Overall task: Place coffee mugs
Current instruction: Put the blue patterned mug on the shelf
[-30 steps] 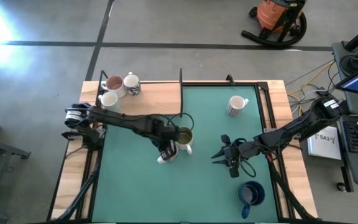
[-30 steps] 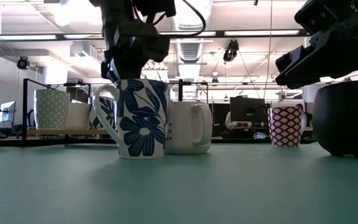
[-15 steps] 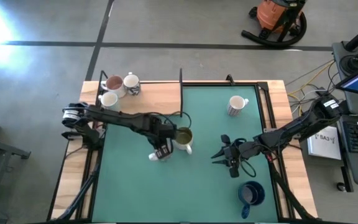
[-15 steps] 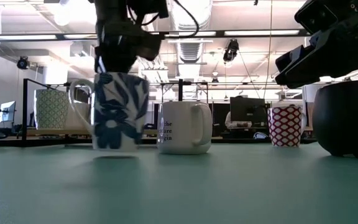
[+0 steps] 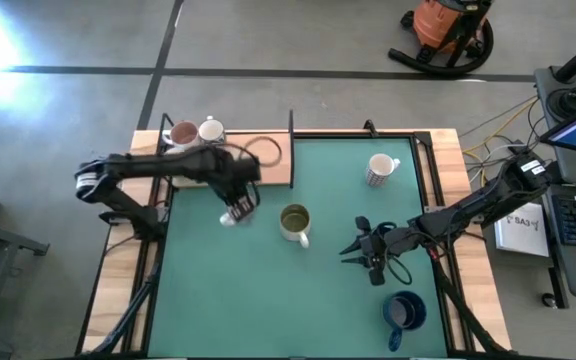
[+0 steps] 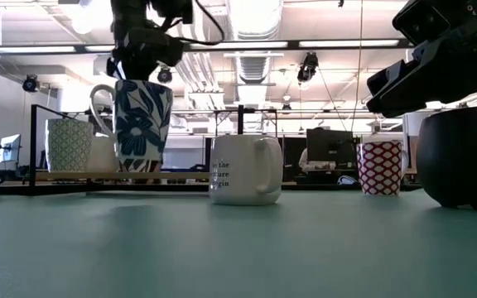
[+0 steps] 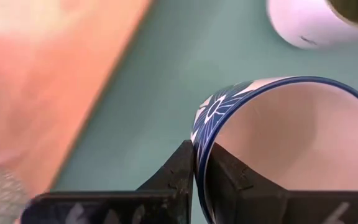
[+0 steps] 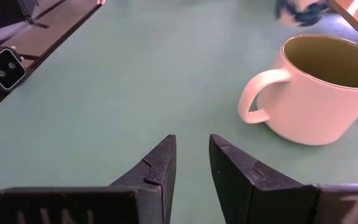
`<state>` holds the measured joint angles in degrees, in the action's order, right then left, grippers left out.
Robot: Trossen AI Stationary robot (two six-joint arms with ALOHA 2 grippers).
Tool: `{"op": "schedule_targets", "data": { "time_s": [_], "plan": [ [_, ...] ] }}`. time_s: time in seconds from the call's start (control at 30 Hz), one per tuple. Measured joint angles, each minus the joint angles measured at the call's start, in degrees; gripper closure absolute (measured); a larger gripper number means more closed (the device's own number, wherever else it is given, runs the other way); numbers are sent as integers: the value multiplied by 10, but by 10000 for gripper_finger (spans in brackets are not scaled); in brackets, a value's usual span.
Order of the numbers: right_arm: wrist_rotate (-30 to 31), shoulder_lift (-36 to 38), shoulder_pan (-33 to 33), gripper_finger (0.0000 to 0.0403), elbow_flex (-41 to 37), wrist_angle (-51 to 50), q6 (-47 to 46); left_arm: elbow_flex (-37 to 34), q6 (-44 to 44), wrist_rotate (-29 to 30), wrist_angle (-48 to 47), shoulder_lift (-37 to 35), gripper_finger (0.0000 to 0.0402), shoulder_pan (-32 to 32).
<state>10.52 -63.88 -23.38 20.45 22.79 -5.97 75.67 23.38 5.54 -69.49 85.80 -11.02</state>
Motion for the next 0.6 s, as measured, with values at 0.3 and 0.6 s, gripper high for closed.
{"op": "schedule_targets", "data": {
  "time_s": [0.3,0.6],
  "plan": [
    [1,0,0,316,0,1,-82,-5,-65,0,-11,-53,390,-164],
    [0,0,0,316,0,1,-84,-9,-158,-5,-30,-46,386,-276]
  ]
}}
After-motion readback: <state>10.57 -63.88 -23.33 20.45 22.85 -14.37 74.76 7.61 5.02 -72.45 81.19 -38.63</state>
